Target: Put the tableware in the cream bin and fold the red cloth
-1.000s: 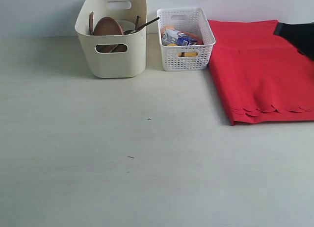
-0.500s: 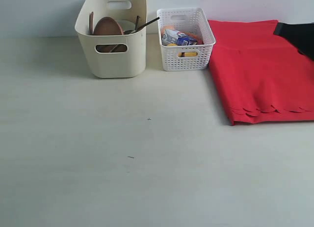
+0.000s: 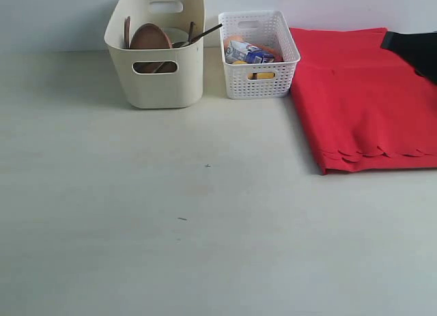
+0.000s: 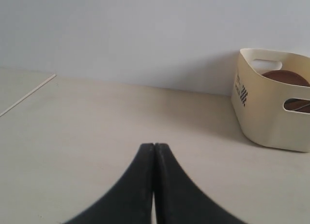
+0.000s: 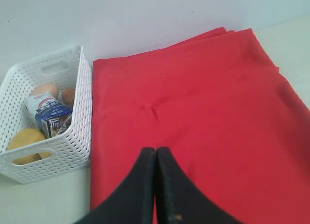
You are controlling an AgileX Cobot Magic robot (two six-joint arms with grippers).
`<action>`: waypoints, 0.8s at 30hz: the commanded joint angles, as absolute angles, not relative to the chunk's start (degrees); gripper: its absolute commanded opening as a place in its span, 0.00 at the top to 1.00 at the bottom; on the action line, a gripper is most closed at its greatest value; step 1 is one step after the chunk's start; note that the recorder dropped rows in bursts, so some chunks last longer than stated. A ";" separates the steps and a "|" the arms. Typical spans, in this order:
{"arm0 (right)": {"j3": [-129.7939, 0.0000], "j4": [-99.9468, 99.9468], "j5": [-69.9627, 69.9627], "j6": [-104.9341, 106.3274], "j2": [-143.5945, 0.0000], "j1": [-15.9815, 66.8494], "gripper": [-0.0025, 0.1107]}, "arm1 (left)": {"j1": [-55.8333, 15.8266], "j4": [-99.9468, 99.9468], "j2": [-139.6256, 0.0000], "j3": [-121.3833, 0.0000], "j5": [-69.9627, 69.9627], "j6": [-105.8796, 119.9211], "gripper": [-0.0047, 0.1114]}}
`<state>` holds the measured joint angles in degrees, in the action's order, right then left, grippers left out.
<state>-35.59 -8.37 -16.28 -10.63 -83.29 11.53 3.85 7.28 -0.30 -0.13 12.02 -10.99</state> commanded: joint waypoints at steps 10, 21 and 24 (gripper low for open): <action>-35.34 -8.58 -16.36 -10.54 -82.77 11.69 0.98 | 4.03 5.53 0.00 0.00 12.28 -7.06 0.95; -35.34 -8.58 -16.36 -10.54 -82.77 11.69 0.98 | 4.03 5.53 0.00 0.00 12.28 -7.06 0.95; -35.34 -8.74 -16.38 -10.93 -82.77 11.69 0.98 | 4.03 5.53 0.00 0.00 12.28 -7.06 0.95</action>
<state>-35.59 -8.37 -16.28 -10.63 -83.29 11.53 3.97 6.00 -0.30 -0.13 12.12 -7.24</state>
